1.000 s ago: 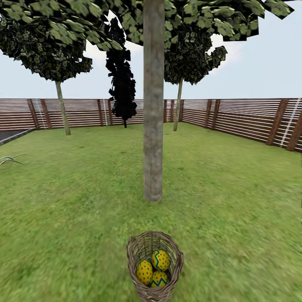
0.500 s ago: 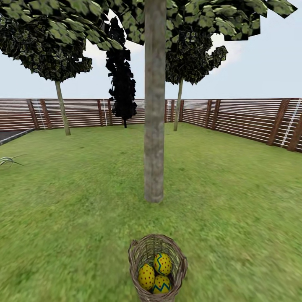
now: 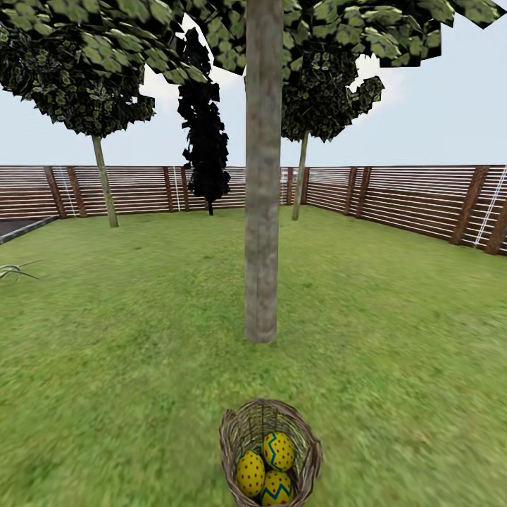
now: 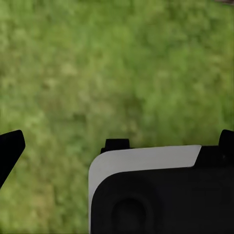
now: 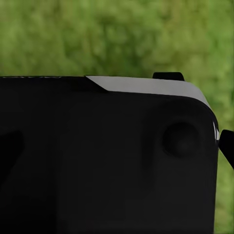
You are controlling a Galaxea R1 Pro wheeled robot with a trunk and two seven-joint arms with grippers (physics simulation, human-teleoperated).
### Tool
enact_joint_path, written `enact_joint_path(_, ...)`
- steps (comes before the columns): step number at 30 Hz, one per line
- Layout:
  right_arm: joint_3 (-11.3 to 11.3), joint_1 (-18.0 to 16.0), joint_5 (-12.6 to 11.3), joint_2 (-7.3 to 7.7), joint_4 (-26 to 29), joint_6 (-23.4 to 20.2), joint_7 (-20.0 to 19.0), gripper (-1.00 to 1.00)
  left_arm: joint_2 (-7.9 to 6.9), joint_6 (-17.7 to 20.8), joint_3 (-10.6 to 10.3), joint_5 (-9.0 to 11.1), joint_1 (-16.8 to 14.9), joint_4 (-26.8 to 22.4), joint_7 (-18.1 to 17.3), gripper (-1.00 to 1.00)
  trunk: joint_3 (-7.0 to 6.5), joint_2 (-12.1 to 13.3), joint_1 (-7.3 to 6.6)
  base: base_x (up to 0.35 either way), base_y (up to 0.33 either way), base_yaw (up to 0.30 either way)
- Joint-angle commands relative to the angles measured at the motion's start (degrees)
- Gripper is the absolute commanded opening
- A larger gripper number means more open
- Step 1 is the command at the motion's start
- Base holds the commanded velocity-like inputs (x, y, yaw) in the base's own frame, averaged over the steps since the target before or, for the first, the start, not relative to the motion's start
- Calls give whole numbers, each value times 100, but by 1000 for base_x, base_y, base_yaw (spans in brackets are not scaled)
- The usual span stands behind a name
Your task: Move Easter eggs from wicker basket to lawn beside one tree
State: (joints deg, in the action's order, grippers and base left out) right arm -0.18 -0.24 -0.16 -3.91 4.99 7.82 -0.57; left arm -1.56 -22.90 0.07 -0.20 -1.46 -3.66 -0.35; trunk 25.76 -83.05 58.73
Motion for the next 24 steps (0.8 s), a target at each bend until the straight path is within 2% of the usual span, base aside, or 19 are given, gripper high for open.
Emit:
enact_joint_path(1, -2, -2, -2, -1, -2, 18, -6, 100, -1, -14, 1, -3, -3, 5, -7, 100, 6, -3, 0, 14, 11, 0)
enact_joint_path(24, -9, -2, -1, -5, -85, -26, -5, 100, -2, 32, -36, -57, -3, 26, -31, 100, 6, -3, 0, 9, 2, 0)
